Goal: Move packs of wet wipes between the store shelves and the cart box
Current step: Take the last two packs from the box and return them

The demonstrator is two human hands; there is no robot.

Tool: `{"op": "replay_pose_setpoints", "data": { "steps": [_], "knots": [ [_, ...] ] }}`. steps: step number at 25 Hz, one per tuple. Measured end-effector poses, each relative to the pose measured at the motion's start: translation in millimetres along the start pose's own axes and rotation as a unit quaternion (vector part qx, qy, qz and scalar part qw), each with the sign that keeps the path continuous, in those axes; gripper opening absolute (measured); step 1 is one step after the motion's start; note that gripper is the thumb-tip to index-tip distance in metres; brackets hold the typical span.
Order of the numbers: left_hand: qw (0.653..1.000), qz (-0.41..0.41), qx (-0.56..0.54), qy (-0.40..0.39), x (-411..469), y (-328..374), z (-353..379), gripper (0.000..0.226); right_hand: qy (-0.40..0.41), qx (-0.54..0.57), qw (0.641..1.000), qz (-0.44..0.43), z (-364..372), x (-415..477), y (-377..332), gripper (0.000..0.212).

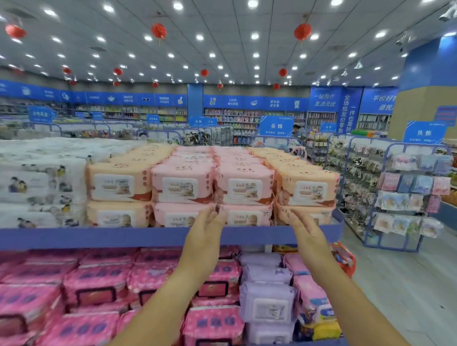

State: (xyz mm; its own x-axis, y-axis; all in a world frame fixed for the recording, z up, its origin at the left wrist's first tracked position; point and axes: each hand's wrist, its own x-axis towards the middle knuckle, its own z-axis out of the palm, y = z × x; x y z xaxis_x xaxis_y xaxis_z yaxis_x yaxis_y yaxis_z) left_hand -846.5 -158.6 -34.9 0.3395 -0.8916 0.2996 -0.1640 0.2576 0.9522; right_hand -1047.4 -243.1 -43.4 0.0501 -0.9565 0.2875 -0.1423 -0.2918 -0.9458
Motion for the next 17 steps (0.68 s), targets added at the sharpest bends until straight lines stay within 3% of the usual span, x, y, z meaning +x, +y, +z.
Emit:
{"op": "replay_pose_setpoints", "data": {
  "steps": [7, 13, 17],
  "knots": [
    [0.986, -0.107, 0.077, 0.099, -121, -44, -220, 0.053, -0.183, 0.012, 0.983, 0.009, 185, -141, -33, 0.047],
    [0.950, -0.173, 0.085, 0.245, -239, -58, -397, 0.057, -0.355, 0.018, 0.935, 0.008, 355, -252, -62, 0.050],
    [0.909, -0.212, 0.102, 0.345, -318, -61, -507, 0.084, -0.451, 0.017, 0.893, -0.001, 475, -321, -78, 0.055]
  ]
}}
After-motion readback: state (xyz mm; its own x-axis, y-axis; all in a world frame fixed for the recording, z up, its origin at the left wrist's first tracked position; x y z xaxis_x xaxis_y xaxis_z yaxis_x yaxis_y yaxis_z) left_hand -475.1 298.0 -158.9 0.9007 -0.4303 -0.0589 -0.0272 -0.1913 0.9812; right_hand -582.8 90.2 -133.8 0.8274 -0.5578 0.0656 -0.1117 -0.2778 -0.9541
